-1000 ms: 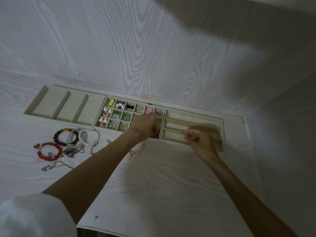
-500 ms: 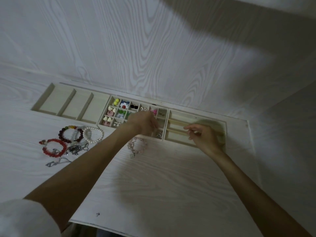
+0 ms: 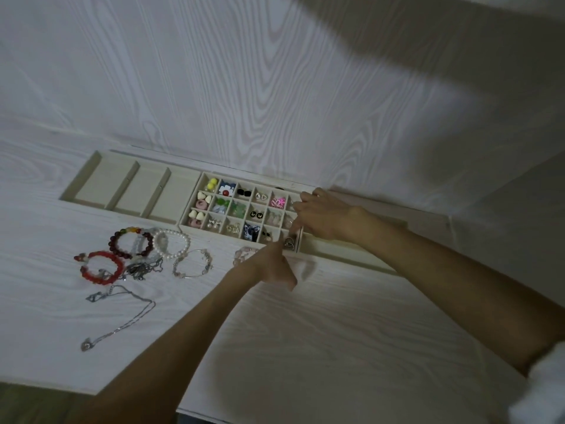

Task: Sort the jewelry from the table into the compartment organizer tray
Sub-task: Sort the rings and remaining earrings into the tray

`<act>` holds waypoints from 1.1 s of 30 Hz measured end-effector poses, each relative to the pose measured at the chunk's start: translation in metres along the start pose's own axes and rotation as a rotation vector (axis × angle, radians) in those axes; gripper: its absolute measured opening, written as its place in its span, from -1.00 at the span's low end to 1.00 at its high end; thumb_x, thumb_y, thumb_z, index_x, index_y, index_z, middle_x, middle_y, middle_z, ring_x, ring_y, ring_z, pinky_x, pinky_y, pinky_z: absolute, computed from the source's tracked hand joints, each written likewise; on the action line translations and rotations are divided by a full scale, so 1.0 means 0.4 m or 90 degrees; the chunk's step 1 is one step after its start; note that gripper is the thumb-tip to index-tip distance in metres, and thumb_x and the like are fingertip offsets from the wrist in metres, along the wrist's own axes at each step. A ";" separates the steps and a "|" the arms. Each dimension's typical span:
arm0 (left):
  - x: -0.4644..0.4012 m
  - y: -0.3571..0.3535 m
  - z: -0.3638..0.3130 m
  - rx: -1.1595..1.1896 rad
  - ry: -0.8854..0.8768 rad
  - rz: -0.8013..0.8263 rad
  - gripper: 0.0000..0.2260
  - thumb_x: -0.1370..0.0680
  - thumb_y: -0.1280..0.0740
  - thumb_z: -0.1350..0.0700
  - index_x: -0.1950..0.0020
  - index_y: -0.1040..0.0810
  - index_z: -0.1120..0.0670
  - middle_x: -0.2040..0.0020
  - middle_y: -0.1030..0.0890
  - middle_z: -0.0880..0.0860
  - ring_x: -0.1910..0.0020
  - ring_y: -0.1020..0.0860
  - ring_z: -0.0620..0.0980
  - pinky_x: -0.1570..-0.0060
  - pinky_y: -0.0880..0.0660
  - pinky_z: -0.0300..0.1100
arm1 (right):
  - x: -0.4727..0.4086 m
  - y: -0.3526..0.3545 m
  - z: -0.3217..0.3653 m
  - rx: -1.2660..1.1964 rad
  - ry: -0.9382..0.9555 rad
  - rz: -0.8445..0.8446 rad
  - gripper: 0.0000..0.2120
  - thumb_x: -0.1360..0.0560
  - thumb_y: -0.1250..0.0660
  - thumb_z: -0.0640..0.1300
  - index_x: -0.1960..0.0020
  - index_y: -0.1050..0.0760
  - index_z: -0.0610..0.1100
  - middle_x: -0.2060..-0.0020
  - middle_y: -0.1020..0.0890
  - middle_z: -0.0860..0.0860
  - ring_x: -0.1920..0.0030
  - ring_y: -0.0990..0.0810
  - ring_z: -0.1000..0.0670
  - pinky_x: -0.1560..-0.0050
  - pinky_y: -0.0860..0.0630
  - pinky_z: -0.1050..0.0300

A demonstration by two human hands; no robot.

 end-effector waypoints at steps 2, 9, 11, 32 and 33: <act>-0.002 -0.002 -0.002 0.017 -0.017 -0.006 -0.05 -0.38 -0.43 0.36 -0.57 0.11 0.08 0.30 -0.44 0.01 0.25 -0.45 -0.05 0.28 -0.41 -0.28 | -0.012 -0.007 0.004 0.023 -0.002 0.014 -0.55 -0.58 -0.16 -0.24 -0.36 -0.38 0.17 -0.27 -0.43 0.03 -0.25 -0.32 -0.04 -0.19 -0.22 0.08; -0.013 0.003 0.000 0.015 -0.008 -0.016 -0.26 -0.42 -0.37 0.36 -0.52 -0.09 0.15 0.31 -0.39 0.01 0.32 -0.39 -0.12 0.29 -0.39 -0.30 | -0.050 -0.026 0.021 0.090 0.024 0.043 -0.53 -0.58 -0.16 -0.22 -0.39 -0.33 0.21 -0.24 -0.45 0.04 -0.29 -0.30 -0.03 -0.20 -0.23 0.08; -0.012 0.003 0.002 0.019 0.001 -0.007 -0.33 -0.45 -0.36 0.35 -0.49 -0.14 0.20 0.31 -0.36 -0.01 0.34 -0.36 -0.15 0.31 -0.36 -0.34 | -0.058 -0.031 0.026 0.104 0.029 0.046 -0.55 -0.58 -0.17 -0.20 -0.37 -0.35 0.20 -0.25 -0.45 0.04 -0.31 -0.30 -0.03 -0.21 -0.23 0.06; -0.019 0.013 0.035 0.103 0.015 -0.005 -0.30 -0.42 -0.38 0.36 -0.51 -0.17 0.19 0.39 -0.35 -0.01 0.36 -0.38 -0.12 0.31 -0.34 -0.36 | -0.077 -0.036 0.029 0.065 0.047 0.041 -0.67 -0.54 -0.21 -0.21 -0.14 -0.56 0.15 -0.03 -0.54 0.07 -0.16 -0.39 0.01 -0.15 -0.25 0.07; -0.019 0.013 0.035 0.107 0.016 -0.008 -0.27 -0.42 -0.39 0.36 -0.53 -0.15 0.18 0.39 -0.35 -0.01 0.36 -0.39 -0.13 0.31 -0.35 -0.37 | -0.077 -0.036 0.028 0.056 0.046 0.043 -0.66 -0.55 -0.21 -0.21 -0.16 -0.56 0.15 -0.03 -0.54 0.07 -0.16 -0.39 0.01 -0.16 -0.24 0.07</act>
Point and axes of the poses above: each hand's wrist, its own x-axis away from the middle knuckle, its own y-axis out of the back of the hand, z = x × y, the point moved 8 cm from there along -x, towards the middle knuckle
